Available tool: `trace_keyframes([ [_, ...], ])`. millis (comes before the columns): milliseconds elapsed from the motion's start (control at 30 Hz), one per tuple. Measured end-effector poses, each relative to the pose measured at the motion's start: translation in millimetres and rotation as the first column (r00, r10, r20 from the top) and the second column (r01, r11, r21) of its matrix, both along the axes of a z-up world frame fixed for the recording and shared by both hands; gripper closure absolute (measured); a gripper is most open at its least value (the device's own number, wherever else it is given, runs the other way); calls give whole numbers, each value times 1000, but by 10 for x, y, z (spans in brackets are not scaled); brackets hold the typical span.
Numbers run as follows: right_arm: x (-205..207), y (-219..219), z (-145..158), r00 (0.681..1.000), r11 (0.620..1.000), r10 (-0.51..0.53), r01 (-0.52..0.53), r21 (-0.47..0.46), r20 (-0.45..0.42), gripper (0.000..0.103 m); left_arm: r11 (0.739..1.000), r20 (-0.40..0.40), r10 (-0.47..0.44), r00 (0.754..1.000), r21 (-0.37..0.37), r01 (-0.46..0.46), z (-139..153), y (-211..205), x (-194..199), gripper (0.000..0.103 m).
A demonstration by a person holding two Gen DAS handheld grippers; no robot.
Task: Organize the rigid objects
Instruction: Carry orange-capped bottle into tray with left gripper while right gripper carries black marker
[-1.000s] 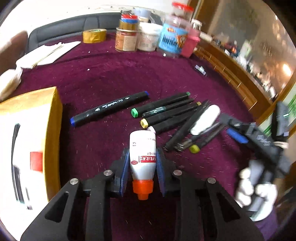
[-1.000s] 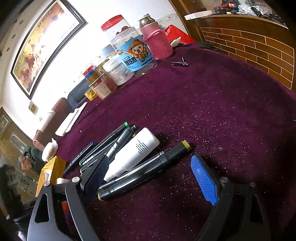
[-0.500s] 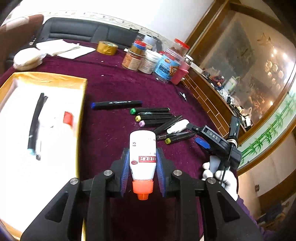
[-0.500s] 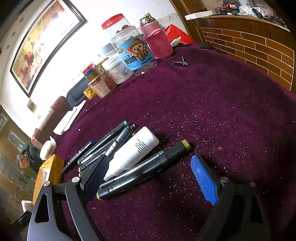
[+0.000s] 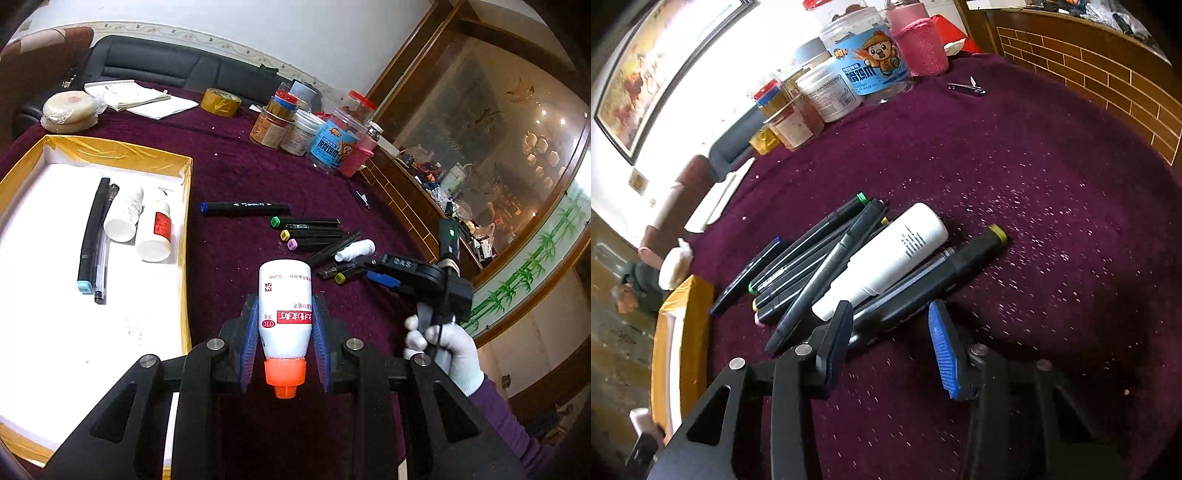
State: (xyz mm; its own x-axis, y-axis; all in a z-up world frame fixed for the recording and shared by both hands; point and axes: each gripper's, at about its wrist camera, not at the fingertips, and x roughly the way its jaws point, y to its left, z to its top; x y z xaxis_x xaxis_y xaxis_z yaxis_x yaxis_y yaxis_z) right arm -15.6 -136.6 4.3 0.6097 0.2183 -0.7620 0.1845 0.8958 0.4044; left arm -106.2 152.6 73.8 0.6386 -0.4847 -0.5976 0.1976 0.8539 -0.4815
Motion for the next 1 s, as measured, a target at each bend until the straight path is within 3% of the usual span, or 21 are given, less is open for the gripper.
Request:
trace_keyframes([
  [100, 69, 103, 3, 1000, 995, -7, 7, -103, -9, 75, 1000, 2, 0, 1000, -4, 0, -2, 37, -8, 79],
  [200, 53, 167, 13, 1000, 984, 17, -18, -175, -7, 77, 1000, 10, 3, 1000, -6, -3, 8, 82, -28, 79],
  [367, -20, 195, 9, 999, 976, 43, -42, -215, -1, 77, 1000, 6, 14, 1000, -24, -14, -14, 126, -23, 79],
  [500, -94, 64, 10, 999, 994, 50, -49, -98, 4, 88, 999, 10, 33, 999, -29, -33, 12, 221, -68, 79],
  [633, -305, -97, 2, 997, 993, 75, -78, 85, 29, 88, 995, 17, 98, 995, -22, -98, 71, 508, -95, 79],
  [833, -486, -44, 111, 985, 955, 149, -167, 243, 91, 89, 981, -33, 193, 981, 37, -191, 5, 1003, 12, 79],
  [1000, -347, 398, 257, 958, 909, 259, -284, 306, 122, 89, 960, -125, 272, 954, 109, -259, -179, 1389, 289, 79],
])
